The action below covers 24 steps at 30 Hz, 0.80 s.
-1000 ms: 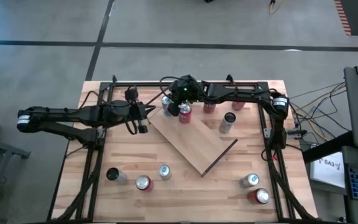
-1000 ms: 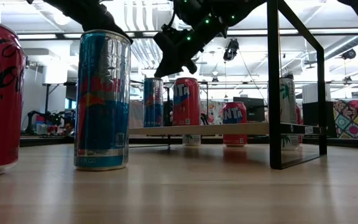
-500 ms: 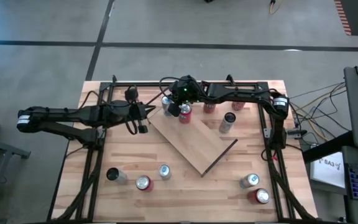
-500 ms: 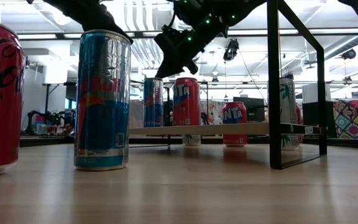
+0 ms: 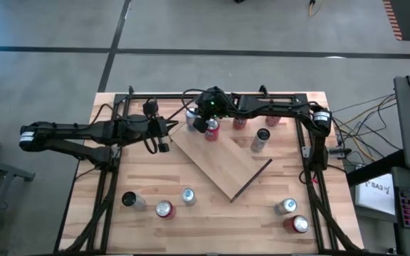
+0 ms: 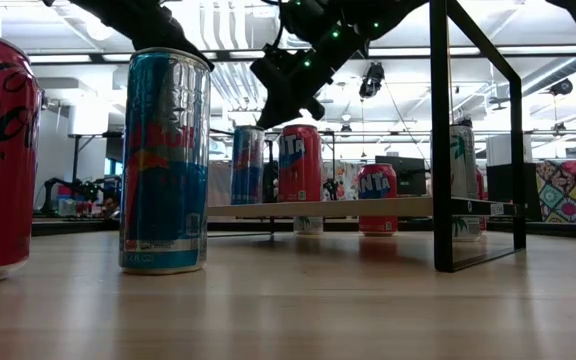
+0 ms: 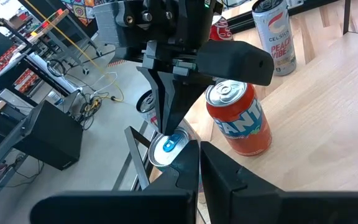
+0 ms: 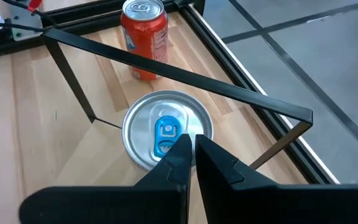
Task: Place canned beverage on shelf
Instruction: Put the center blue soda can on the shelf
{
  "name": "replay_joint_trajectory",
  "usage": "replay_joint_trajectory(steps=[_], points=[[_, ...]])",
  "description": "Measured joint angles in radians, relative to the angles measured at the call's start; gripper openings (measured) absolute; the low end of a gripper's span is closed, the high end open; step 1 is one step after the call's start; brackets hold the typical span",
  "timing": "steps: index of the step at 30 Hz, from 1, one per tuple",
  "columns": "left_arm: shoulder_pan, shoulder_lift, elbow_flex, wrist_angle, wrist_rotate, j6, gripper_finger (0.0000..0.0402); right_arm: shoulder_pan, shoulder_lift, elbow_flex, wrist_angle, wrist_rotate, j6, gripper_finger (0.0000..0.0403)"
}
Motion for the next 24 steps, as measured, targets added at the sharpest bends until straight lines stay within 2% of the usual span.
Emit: replay_joint_trajectory(steps=[24], points=[[0.0, 0.0, 0.0, 0.0, 0.0, 0.0, 0.0, 0.006, -0.01, 0.014, -0.002, 0.0, -0.014, 0.0013]])
